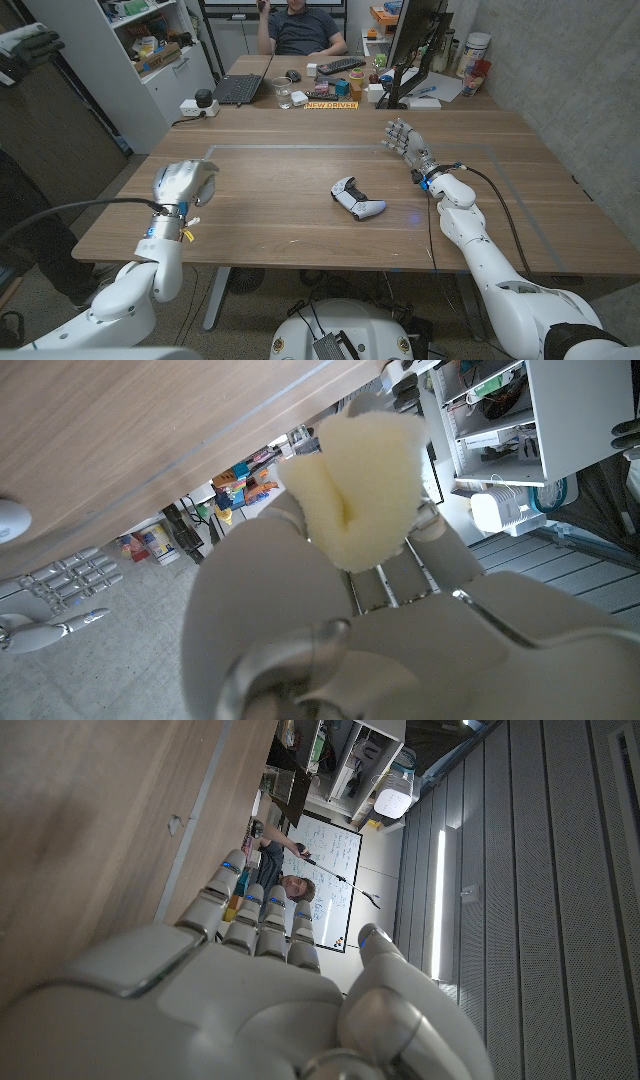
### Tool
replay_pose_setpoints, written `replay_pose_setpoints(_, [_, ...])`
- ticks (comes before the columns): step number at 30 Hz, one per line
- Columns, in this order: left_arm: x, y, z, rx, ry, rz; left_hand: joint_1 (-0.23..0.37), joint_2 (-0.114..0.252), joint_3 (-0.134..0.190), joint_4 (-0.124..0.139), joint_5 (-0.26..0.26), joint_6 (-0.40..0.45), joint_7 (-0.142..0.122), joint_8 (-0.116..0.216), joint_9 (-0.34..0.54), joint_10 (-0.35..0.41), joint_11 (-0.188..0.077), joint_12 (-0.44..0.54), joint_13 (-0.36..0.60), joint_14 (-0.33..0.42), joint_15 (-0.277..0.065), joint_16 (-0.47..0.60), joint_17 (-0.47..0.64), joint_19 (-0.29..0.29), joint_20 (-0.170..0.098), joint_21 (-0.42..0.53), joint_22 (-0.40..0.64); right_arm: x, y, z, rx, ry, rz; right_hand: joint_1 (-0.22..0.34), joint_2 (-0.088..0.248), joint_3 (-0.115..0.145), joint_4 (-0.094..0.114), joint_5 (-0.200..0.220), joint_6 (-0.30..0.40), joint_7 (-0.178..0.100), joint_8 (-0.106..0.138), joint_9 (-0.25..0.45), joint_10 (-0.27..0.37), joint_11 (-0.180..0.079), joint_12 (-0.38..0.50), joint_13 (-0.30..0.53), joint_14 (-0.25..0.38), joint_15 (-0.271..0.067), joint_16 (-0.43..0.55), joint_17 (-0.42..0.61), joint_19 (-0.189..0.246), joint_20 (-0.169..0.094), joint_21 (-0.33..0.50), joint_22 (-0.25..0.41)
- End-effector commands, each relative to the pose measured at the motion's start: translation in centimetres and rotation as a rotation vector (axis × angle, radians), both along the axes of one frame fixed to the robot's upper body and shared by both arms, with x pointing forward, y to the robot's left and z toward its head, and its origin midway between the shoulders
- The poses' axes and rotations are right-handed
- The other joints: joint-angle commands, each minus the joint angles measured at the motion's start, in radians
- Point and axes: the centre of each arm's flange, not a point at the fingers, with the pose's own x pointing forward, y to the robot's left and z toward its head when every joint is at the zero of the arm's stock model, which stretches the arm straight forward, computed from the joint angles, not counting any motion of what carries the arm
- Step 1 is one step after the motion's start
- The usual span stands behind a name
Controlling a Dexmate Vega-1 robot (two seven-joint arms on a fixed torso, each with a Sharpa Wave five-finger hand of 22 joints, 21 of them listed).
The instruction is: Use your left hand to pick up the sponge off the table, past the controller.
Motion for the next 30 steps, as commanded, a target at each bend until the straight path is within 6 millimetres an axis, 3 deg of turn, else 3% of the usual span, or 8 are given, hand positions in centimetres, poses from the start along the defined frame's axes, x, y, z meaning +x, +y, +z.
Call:
replay_pose_setpoints(1, [-2.3,-1.1,2.5,0.034,-0.108,-0.018,0.082,0.065,-0.004,0.002,-0.001,0.023,0.017,0.004,0.003,0.048,-0.036,0.004,0.009,0.113,-0.141,0.0,0.001,0.0,-0.005,0.01,0.0,-0.4,-0.2,-0.2,0.003,-0.006,0.002,-0.004,-0.003,-0.001,0.004,0.006,0.01,0.0,0.009,0.004,0.004,0.001,0.008,0.005,0.008,-0.003,0.006,0.002,0.008,-0.002,0.003,0.003])
replay_pose_setpoints(10, [-3.5,-1.6,3.8,0.041,-0.171,-0.029,0.088,0.063,-0.007,0.002,-0.001,0.025,0.02,0.0,0.003,0.054,-0.035,0.005,0.016,0.12,-0.141,-0.002,0.001,-0.002,-0.005,0.021,0.0,-0.7,-0.4,-0.5,0.009,-0.005,0.004,-0.005,-0.004,-0.001,0.004,0.007,0.01,0.003,0.009,0.005,0.006,0.003,0.009,0.005,0.008,-0.003,0.005,0.001,0.008,-0.001,0.002,0.003])
replay_pose_setpoints(30, [-4.8,-2.6,4.3,0.059,-0.249,-0.044,0.099,0.061,-0.012,0.005,0.0,0.036,0.022,-0.006,0.004,0.065,-0.033,0.004,0.032,0.136,-0.14,-0.001,0.01,-0.005,-0.007,0.045,-0.001,-1.1,-0.7,-0.7,0.013,-0.013,0.007,-0.008,-0.005,0.0,0.005,0.009,0.012,0.004,0.01,0.005,0.006,0.005,0.008,0.006,0.008,-0.001,0.003,-0.001,0.009,-0.002,0.001,0.002])
